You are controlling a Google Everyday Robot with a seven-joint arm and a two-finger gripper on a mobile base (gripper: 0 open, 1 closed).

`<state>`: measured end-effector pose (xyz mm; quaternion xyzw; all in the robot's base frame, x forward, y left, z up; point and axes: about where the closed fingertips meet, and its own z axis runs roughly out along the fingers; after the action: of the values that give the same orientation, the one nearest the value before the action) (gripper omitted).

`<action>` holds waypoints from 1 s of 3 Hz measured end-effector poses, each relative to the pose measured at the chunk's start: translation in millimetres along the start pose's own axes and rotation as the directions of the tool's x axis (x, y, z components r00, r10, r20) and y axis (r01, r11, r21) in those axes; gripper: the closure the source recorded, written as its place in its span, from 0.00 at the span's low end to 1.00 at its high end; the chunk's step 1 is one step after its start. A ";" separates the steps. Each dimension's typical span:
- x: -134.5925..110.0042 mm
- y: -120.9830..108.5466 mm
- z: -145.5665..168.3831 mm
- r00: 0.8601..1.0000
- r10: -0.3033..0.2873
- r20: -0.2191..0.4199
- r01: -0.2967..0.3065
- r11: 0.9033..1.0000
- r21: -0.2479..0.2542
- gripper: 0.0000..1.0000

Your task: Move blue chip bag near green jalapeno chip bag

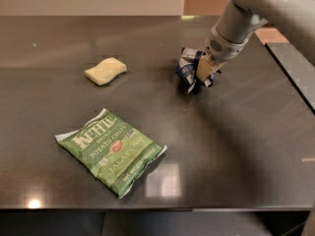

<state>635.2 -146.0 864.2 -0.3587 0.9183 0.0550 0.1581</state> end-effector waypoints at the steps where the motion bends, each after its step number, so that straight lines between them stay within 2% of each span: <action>1: 0.3 40.9 -21.7 0.995 -0.087 0.048 0.090 0.993 -0.076 1.00; 2: 2.3 85.7 -44.2 0.979 -0.185 0.084 0.196 0.969 -0.148 1.00; 3: 7.1 134.8 -61.9 0.948 -0.299 0.107 0.315 0.928 -0.200 1.00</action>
Offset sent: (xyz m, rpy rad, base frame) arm -0.1235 0.0841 0.0701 0.1654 0.0185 0.3990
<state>523.6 -64.6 918.6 -0.5106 0.8329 0.1419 0.1593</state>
